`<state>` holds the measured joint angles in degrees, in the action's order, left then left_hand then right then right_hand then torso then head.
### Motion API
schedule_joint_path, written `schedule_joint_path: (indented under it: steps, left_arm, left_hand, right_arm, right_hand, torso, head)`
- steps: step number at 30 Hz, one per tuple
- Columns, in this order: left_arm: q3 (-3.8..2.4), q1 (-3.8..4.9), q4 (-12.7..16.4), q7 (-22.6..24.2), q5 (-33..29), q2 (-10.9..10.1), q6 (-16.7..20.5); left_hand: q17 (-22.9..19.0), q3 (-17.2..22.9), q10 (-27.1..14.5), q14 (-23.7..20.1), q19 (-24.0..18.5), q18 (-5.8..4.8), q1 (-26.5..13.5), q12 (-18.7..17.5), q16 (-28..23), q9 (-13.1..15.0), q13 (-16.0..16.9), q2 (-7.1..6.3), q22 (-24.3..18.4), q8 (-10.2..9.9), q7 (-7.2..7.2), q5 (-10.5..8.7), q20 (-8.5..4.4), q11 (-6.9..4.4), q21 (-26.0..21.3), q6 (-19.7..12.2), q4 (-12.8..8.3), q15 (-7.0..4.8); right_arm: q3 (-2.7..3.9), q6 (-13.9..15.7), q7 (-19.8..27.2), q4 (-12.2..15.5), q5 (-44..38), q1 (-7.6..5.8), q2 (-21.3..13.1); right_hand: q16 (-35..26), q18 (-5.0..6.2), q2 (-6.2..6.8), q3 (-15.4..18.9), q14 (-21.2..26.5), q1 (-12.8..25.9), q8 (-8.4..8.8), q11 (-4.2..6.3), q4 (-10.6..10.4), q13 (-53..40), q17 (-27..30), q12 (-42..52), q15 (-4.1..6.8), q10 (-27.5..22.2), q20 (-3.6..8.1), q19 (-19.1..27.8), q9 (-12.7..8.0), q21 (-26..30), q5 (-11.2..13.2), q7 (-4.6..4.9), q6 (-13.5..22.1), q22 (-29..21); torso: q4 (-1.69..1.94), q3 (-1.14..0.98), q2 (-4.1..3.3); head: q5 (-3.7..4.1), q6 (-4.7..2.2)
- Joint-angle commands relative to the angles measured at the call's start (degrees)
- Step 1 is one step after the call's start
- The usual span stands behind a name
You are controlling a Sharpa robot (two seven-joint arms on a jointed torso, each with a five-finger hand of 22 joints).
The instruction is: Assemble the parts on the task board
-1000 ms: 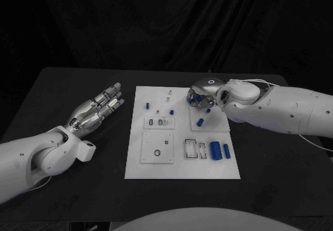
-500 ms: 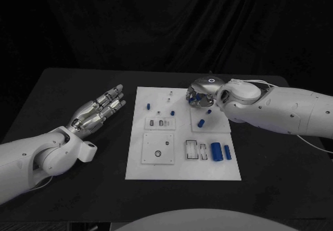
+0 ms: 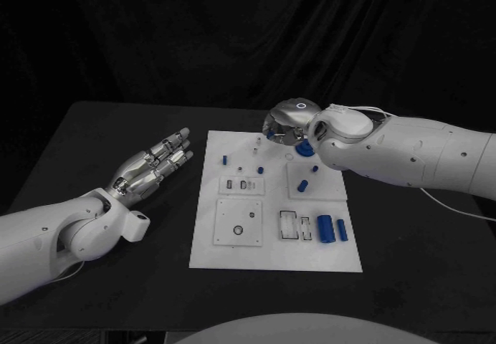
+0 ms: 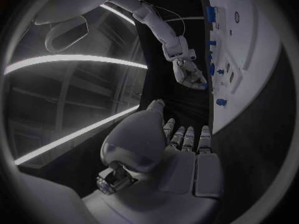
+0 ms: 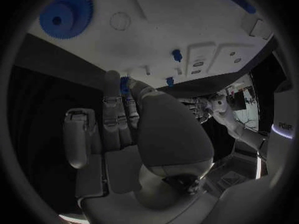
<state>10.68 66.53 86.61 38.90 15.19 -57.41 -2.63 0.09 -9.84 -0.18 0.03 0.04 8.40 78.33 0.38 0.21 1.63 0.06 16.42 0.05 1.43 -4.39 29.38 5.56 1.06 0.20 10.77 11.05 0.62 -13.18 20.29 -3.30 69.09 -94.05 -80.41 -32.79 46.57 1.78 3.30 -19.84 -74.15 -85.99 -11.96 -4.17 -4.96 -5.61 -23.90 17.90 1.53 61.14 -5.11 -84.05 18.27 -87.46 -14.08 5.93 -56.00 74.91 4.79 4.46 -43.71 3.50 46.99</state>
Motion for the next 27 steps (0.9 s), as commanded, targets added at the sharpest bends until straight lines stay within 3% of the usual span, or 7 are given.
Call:
schedule_joint_path:
  steps: [1, 6, 14, 27]
  left_arm:
    - [-0.02, 0.14, 0.05, 15.34, 0.01, 0.25, -0.54]
    - [0.03, 0.14, -0.17, 15.29, 0.01, 0.62, -0.7]
    - [0.09, 0.14, -0.32, 15.25, 0.01, 0.99, -0.89]
    - [0.11, 0.14, -0.53, 15.24, 0.01, 1.31, -1.14]
  left_hand:
    - [-0.09, 0.01, 0.18, -0.03, -0.04, 0.55, 0.48, -0.38, -0.21, 0.05, -0.06, 0.18, -0.05, 0.19, 0.33, 0.24, 0.4, 0.41, -0.2, 0.13, -0.19, 0.4]
    - [-0.09, 0.15, 0.18, -0.03, -0.04, 0.57, 0.53, -0.38, -0.21, 0.06, -0.06, 0.19, -0.05, 0.2, 0.41, 0.43, 0.47, 0.41, -0.2, 0.19, -0.28, 0.44]
    - [-0.09, 0.24, 0.18, -0.03, -0.04, 0.58, 0.57, -0.38, -0.21, 0.05, -0.06, 0.21, -0.05, 0.18, 0.44, 0.49, 0.52, 0.43, -0.2, 0.15, -0.34, 0.47]
    - [-0.09, 0.42, 0.18, -0.03, -0.04, 0.61, 0.63, -0.38, -0.21, 0.04, -0.06, 0.22, -0.05, 0.17, 0.49, 0.54, 0.64, 0.46, -0.2, 0.12, -0.46, 0.56]
  right_arm:
    - [0.08, -0.57, 0.35, -1.54, 0.0, -0.17, 1.15]
    - [0.1, -1.48, 0.16, -3.78, 0.0, -0.17, 2.77]
    - [0.11, -2.96, 0.01, -6.65, 0.0, -0.03, 4.62]
    - [0.11, -3.79, 0.35, -7.07, 0.01, 0.51, 5.32]
  right_hand:
    - [-0.26, -0.66, 0.33, 0.17, -0.43, -0.01, 0.37, 0.77, -0.05, 0.29, -0.11, -0.37, 0.16, 0.78, 0.34, -2.87, -0.03, -0.36, 0.31, 0.11, 0.55, 11.26]
    - [-0.34, -0.65, 0.41, 0.18, -0.4, 0.12, 0.65, 0.64, -0.12, 0.38, -0.17, -0.96, 0.17, 0.53, 0.37, -2.83, 0.1, -0.33, 0.54, 0.02, 0.93, 11.22]
    - [-0.48, -0.61, 0.51, 0.29, -0.23, 0.56, 1.1, 0.5, -0.41, 0.54, -0.3, -2.02, 0.22, -0.06, 0.42, -2.7, 0.36, -0.23, 1.18, -0.15, 1.46, 11.1]
    - [-0.7, -0.53, 0.56, 0.2, 0.05, 0.75, 2.11, 0.43, -0.61, 0.72, -0.52, -3.6, 0.22, -0.82, 0.42, -2.46, 0.61, -0.03, 2.63, -0.41, 2.77, 10.89]
  torso:
    - [0.32, 0.06, -0.08]
    - [0.6, 0.09, -0.18]
    - [0.55, 0.17, -0.23]
    - [0.43, 0.05, -0.26]
  head:
    - [0.16, -0.1]
    - [0.55, -0.25]
    - [0.8, -0.12]
    - [0.92, -0.01]
